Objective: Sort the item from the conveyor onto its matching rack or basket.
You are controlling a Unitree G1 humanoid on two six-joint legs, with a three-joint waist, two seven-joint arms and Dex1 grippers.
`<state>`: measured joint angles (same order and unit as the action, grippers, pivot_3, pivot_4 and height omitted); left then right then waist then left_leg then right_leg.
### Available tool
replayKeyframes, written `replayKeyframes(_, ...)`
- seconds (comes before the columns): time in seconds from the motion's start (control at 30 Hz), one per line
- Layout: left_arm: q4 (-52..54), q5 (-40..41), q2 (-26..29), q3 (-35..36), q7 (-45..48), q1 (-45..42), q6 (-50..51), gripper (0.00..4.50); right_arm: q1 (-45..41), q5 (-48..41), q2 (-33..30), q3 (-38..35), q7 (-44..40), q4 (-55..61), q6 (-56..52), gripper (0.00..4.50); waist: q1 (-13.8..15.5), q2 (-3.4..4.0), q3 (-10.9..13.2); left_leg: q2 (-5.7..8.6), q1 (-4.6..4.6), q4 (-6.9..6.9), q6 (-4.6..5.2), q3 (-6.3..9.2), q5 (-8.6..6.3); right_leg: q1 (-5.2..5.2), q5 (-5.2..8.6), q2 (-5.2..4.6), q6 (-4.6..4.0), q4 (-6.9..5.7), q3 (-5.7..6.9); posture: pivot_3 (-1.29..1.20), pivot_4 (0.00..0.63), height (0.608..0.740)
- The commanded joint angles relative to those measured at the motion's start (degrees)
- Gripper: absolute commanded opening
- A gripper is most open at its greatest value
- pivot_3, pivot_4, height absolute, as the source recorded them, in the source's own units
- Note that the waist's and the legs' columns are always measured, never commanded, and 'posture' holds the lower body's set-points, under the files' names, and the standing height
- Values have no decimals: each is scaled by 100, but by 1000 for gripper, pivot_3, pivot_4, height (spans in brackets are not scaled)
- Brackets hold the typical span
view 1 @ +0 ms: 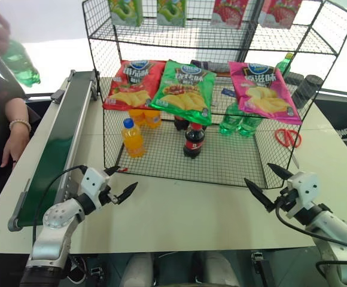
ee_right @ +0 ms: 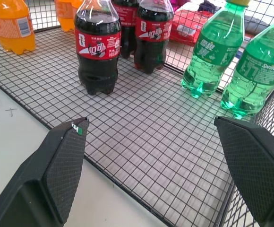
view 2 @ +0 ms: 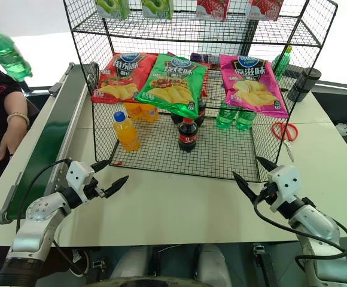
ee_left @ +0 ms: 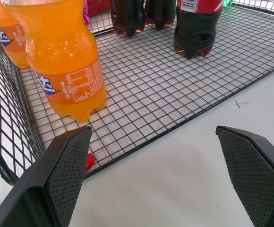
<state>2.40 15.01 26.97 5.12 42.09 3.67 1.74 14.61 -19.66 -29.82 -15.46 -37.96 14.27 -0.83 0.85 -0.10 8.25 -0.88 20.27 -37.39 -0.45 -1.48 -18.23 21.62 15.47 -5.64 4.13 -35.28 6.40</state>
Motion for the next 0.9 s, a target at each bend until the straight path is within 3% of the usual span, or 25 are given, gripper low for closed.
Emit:
replayKeyframes(0.03,233,39,-3,92,-82,0,-114,4500,-158,-16,8,55,-55,39,91,4430,-3,0,0,0,0,0,0,0,0,0,0,0,0,0,0,0,150,724)
replayKeyframes(0.9,853,391,-13,597,-576,215,234,4500,-901,84,94,539,-254,-476,126,4430,-7,0,-1,0,0,-3,0,1,0,-1,0,0,0,-1,1,0,150,724)
